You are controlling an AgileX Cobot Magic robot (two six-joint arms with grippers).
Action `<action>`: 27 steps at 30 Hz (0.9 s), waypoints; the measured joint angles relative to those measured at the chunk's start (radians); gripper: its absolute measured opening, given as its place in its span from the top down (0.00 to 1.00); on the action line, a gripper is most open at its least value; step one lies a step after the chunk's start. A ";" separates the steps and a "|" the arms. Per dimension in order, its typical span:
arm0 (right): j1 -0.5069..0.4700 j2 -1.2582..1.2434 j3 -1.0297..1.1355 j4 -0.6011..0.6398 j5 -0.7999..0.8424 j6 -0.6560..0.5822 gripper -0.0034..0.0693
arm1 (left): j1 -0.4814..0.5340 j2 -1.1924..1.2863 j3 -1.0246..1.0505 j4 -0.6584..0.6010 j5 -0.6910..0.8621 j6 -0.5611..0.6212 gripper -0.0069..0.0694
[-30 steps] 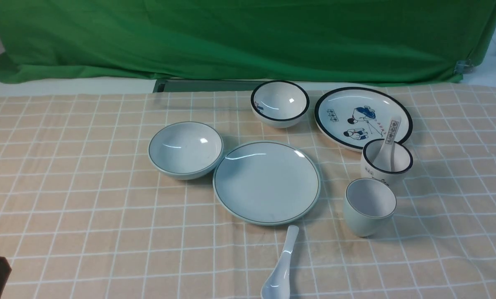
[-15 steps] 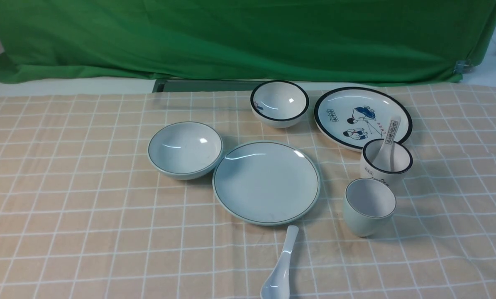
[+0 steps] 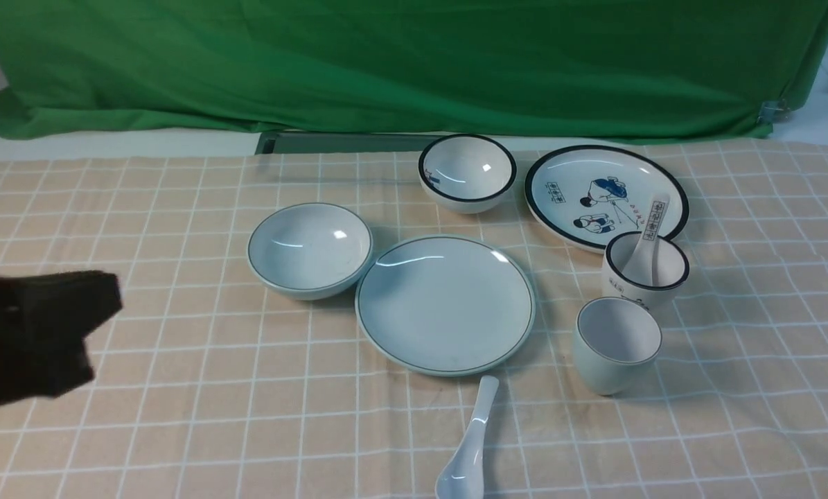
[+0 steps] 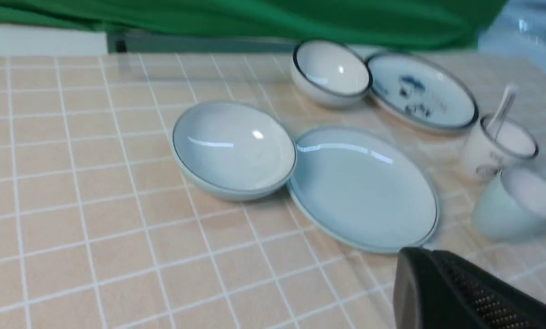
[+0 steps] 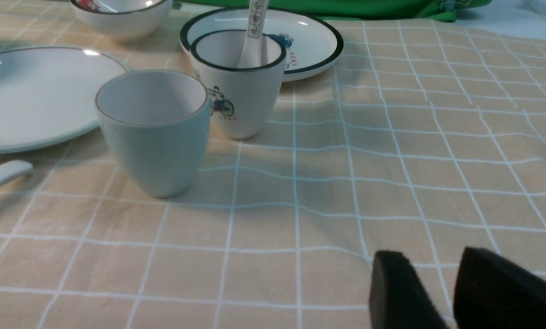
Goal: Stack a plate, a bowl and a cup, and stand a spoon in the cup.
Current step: Use the left arm to grab a blue rice bowl
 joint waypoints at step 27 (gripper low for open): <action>0.091 0.053 -0.207 0.105 -0.113 0.469 0.77 | -0.336 1.054 -0.718 0.560 0.214 0.026 0.58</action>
